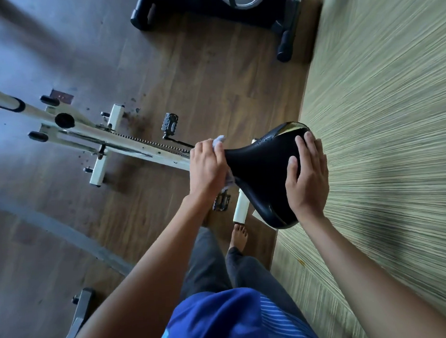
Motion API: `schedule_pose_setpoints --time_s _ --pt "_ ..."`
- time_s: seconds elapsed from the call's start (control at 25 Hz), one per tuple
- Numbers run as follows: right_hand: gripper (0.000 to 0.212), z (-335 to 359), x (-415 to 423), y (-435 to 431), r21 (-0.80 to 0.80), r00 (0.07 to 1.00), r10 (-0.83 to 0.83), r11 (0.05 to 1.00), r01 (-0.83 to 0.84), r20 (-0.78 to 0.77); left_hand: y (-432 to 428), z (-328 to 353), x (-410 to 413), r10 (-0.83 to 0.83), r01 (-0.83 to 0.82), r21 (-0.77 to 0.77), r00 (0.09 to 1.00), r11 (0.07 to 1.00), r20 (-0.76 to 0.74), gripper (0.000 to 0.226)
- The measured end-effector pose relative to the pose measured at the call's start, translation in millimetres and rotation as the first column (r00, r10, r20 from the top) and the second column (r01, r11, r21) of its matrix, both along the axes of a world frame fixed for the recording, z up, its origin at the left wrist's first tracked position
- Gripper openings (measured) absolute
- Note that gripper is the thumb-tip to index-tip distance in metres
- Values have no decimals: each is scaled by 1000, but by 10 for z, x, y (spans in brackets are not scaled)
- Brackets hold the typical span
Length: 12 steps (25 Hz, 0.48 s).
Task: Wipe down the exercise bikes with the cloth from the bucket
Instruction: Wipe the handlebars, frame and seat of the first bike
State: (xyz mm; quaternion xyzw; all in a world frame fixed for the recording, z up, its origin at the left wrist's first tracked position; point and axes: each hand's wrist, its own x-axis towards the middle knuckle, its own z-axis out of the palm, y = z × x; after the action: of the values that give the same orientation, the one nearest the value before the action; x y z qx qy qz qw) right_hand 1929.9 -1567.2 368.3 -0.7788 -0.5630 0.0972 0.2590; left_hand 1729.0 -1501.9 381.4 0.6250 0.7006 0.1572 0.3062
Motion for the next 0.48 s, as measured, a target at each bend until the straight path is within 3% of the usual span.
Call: schedule_pose_setpoints --time_s 0.12,0.28,0.36,0.48 --pt "44 28 -26 6 -22 1000 -17 1000 18 25 -28 38 2 -155 165 55 974 985 -164 42" --pt "46 87 -73 14 -89 999 -32 995 36 40 -132 118 -4 -287 299 89 950 950 -122 40" --pt "46 112 -137 11 -125 995 -80 988 88 65 -51 143 34 -405 415 50 903 908 -144 39" --pt "46 141 -353 -31 -170 950 -299 935 311 95 110 255 155 -549 540 -103 827 835 -120 52"
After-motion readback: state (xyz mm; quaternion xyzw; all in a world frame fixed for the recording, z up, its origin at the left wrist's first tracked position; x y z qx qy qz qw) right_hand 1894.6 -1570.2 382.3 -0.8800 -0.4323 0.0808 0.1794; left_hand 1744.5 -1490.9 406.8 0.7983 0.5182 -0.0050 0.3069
